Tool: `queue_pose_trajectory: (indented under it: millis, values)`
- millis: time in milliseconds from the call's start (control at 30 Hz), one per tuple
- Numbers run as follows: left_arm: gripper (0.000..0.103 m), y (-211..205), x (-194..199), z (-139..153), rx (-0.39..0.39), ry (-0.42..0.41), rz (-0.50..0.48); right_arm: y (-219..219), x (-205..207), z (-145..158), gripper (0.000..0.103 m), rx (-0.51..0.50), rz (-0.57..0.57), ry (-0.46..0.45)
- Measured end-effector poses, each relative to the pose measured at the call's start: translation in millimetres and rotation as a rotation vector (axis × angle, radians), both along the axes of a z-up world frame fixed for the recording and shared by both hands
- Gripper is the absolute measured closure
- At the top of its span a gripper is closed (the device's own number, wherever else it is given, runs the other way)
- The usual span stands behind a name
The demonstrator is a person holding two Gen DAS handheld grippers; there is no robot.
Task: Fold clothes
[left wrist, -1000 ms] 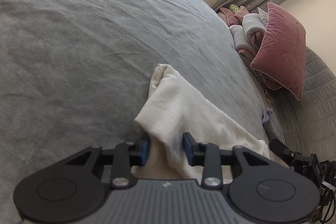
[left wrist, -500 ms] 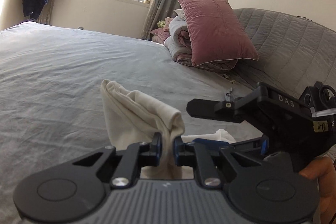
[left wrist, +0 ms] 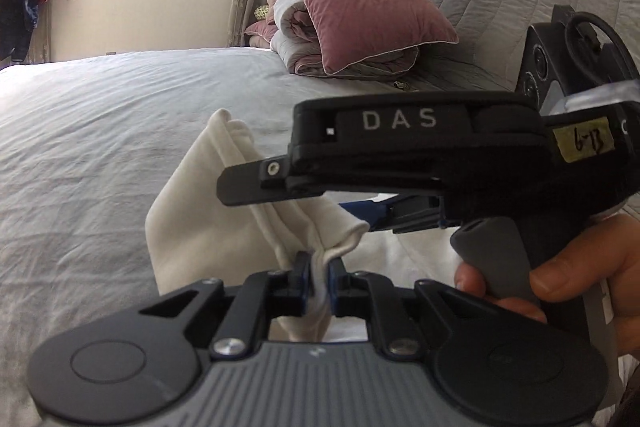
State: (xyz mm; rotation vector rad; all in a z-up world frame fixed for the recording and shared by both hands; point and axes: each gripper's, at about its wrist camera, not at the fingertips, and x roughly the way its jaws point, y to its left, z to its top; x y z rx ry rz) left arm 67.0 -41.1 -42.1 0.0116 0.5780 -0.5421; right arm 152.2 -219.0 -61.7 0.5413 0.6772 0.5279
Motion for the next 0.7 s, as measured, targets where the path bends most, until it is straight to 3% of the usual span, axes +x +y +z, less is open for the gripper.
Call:
queue_pose_trajectory:
  millis: [67,167,267,400,500,700]
  values:
    - [0.092,2.5,-1.2,0.7,-0.001,0.002,-0.004,2.3,0.8,-8.4,0.031,-0.034,0.01,0.01]
    - [0.091,6.1,-4.0,3.6,-0.011,0.005,-0.019,4.7,2.2,-18.8,0.047,-0.061,0.017,0.034]
    - [0.087,9.6,-7.6,7.5,-0.029,0.008,-0.04,4.5,1.6,-23.9,0.071,-0.042,0.015,0.035]
    - [0.081,23.1,-13.4,16.5,-0.103,-0.012,-0.079,-2.1,2.0,-17.0,0.077,0.023,0.012,0.037]
    - [0.066,33.9,-13.4,24.5,-0.18,-0.041,-0.089,-16.9,2.3,-11.5,0.078,0.106,0.0,0.051]
    - [0.066,32.8,-1.3,24.5,-0.243,-0.063,-0.038,-55.0,-2.5,-11.7,0.078,0.291,-0.045,0.117]
